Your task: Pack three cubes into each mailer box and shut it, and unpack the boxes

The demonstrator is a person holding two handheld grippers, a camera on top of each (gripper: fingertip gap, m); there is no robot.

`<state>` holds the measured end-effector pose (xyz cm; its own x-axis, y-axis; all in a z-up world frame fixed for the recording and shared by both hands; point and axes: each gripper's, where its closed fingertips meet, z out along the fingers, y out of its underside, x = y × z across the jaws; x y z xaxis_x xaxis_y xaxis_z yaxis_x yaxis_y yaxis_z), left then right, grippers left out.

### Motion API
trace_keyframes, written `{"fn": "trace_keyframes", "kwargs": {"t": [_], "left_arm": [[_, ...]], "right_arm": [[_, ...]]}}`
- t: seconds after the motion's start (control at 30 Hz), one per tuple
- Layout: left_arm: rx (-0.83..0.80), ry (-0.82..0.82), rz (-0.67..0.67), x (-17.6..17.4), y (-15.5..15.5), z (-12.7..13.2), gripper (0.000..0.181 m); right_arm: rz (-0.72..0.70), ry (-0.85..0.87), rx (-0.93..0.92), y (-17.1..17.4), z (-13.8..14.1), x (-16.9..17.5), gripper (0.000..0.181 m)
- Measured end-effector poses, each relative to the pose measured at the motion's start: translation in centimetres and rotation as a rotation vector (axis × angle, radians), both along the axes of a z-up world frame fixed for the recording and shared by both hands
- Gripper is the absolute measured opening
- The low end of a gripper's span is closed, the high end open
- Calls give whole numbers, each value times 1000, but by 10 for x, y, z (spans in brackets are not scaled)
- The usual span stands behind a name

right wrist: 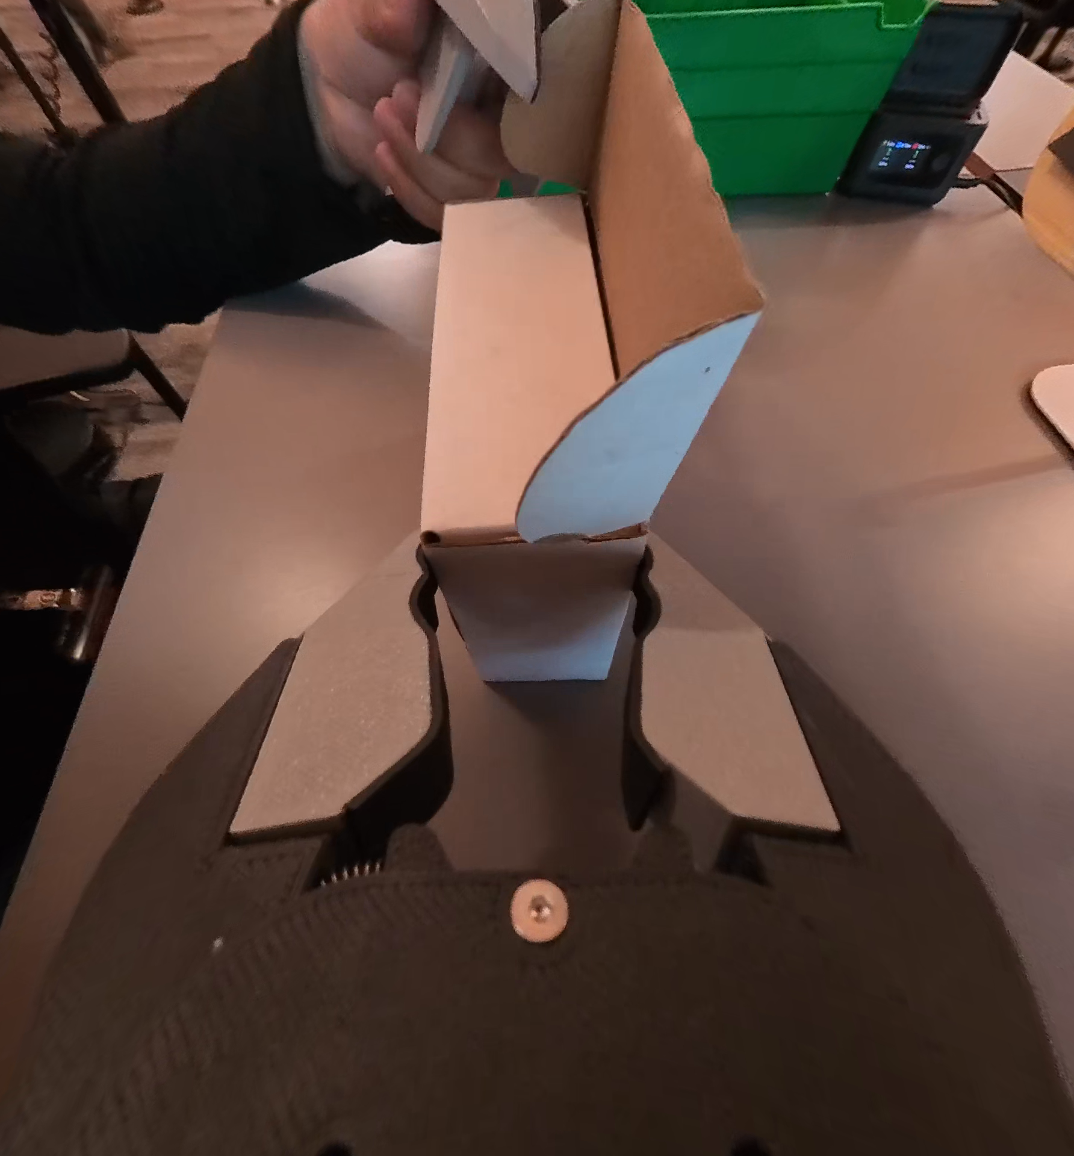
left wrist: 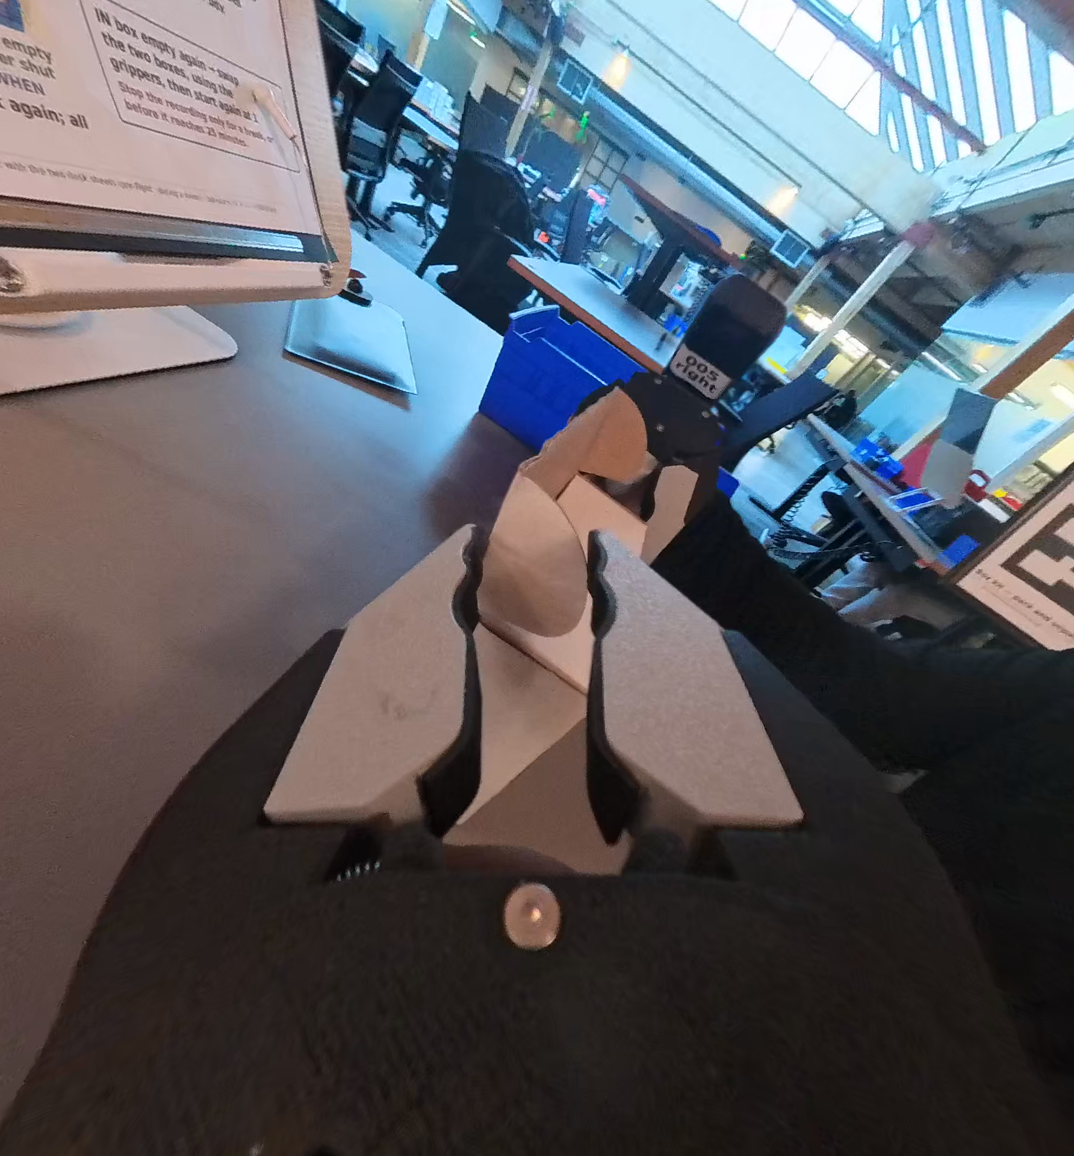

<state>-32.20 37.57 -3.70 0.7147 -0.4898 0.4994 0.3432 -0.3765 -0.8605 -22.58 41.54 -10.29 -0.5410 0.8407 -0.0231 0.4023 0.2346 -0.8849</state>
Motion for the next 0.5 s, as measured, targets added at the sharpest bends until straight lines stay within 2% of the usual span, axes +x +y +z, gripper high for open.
{"fn": "trace_keyframes", "kwargs": {"t": [0.13, 0.3, 0.5], "left_arm": [[2, 12, 19, -1, 1, 0, 32], [-5, 34, 13, 0, -2, -1, 32], [20, 125, 17, 1, -4, -3, 32]], "right_arm": [[17, -9, -36, -4, -2, -2, 62], [18, -1, 10, -5, -2, -2, 61], [-28, -1, 13, 4, -2, -4, 62]]}}
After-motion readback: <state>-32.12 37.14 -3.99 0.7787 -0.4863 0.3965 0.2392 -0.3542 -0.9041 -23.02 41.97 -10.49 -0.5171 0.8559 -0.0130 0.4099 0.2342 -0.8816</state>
